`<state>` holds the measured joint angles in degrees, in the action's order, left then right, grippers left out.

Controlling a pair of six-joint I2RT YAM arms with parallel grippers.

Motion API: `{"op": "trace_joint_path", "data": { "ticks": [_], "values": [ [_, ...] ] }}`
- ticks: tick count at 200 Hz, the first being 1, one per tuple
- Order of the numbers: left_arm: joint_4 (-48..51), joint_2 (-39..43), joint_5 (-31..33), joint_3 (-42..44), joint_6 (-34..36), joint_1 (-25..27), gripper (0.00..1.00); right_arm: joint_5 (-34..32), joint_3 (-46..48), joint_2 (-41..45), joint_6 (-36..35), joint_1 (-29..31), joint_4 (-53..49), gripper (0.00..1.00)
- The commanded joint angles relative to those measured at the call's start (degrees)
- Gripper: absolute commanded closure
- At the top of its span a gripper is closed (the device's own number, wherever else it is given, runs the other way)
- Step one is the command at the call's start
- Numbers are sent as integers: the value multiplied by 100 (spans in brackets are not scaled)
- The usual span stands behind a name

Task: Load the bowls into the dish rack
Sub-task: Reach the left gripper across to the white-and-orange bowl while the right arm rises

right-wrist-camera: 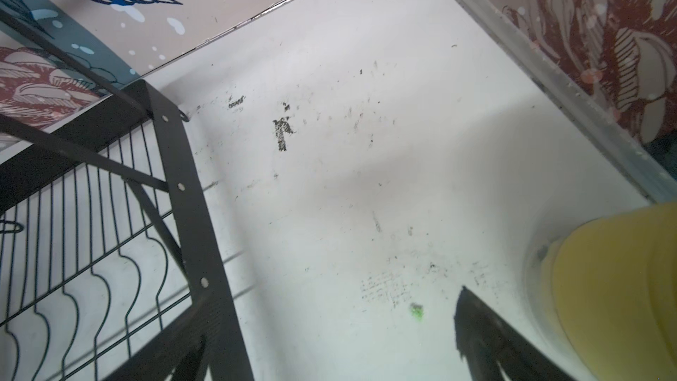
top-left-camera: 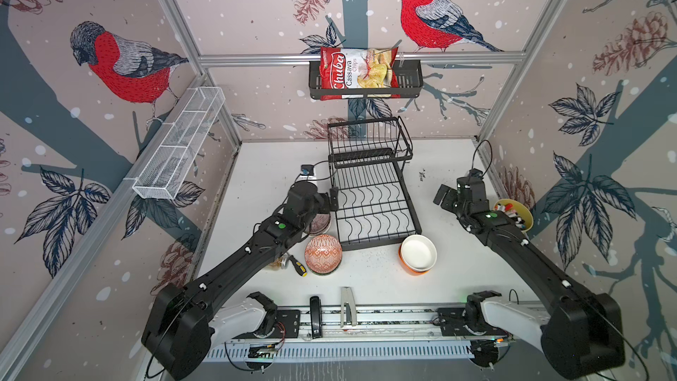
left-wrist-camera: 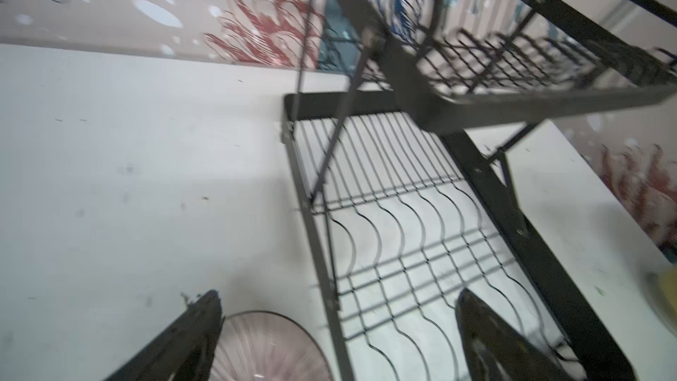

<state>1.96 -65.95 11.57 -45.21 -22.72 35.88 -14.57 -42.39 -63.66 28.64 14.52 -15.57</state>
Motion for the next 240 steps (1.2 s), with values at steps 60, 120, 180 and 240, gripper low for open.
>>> {"op": "trace_joint_path", "data": {
  "ticks": [60, 120, 180, 240],
  "values": [
    [1013, -1290, 279, -1247, -464, 1898, 2, 476, 120, 108, 159, 49, -429, 0],
    [1322, -2120, 232, -2167, -360, 2704, 3, 391, -86, -129, 450, -26, -912, 1],
    [1625, -2917, 170, -2780, -505, 3193, 8, 360, -107, -188, 656, -151, -1141, 1],
    [2301, -3854, -93, -3527, -553, 3321, 22, 308, -47, -102, 590, -208, -1096, 1]
  ]
}}
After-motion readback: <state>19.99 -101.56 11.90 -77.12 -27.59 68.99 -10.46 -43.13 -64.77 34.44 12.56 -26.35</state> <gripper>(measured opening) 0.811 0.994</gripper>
